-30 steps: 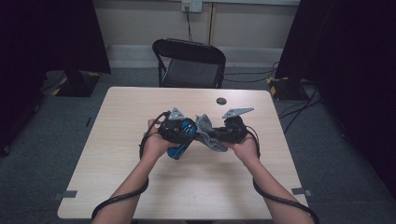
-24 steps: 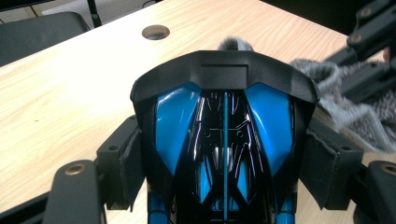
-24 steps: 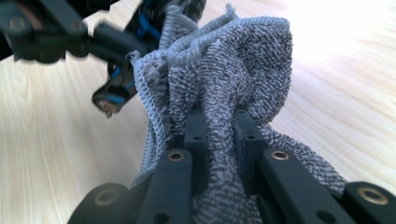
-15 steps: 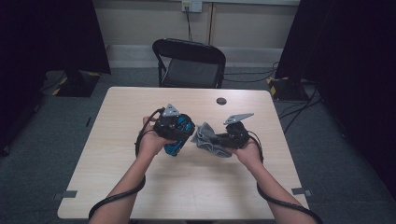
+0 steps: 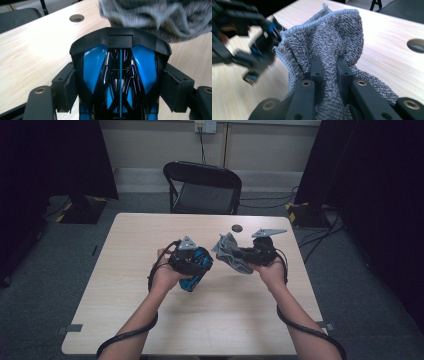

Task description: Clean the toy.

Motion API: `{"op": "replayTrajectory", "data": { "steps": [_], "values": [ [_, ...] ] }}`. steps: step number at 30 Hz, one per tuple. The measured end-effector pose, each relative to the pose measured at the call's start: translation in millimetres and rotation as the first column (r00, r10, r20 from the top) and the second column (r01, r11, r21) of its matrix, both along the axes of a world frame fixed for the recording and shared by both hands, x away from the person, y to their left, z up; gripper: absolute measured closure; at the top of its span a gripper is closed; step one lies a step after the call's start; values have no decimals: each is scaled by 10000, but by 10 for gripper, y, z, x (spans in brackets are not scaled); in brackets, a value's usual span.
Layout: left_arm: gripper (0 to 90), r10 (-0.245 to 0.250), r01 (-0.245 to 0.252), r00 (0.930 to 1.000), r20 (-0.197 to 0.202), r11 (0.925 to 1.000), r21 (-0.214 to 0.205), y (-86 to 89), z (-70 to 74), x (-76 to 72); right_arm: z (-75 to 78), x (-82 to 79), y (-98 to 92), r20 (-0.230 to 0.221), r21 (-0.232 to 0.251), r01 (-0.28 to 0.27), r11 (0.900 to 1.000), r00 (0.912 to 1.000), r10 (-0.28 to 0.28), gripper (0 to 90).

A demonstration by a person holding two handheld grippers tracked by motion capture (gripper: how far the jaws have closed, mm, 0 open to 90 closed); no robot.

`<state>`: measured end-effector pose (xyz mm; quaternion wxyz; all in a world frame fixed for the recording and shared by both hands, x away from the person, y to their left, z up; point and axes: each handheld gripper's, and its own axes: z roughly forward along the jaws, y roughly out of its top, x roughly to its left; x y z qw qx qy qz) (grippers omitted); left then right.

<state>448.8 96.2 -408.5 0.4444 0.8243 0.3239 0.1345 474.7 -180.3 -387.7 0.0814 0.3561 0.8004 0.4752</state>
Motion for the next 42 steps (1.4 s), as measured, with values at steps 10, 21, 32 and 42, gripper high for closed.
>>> {"op": "replayTrajectory", "data": {
  "steps": [10,21,32,42],
  "values": [
    [254,-246,249,9996,125,9994,-231,-104,48,0,-71,-17,215,-238,1,-533,9986,9983,532,795],
    [254,-145,147,9998,97,9996,-249,-93,67,41,-260,-55,392,-589,-148,-1029,9946,9931,1018,795],
    [254,-117,118,9999,63,9996,-260,-111,65,66,-387,-105,510,-749,-354,-1330,9905,9887,1300,795],
    [254,-100,104,9999,101,9994,-317,-132,113,93,-494,-162,614,-924,-296,-1615,9864,9831,1582,794]
  ]
}}
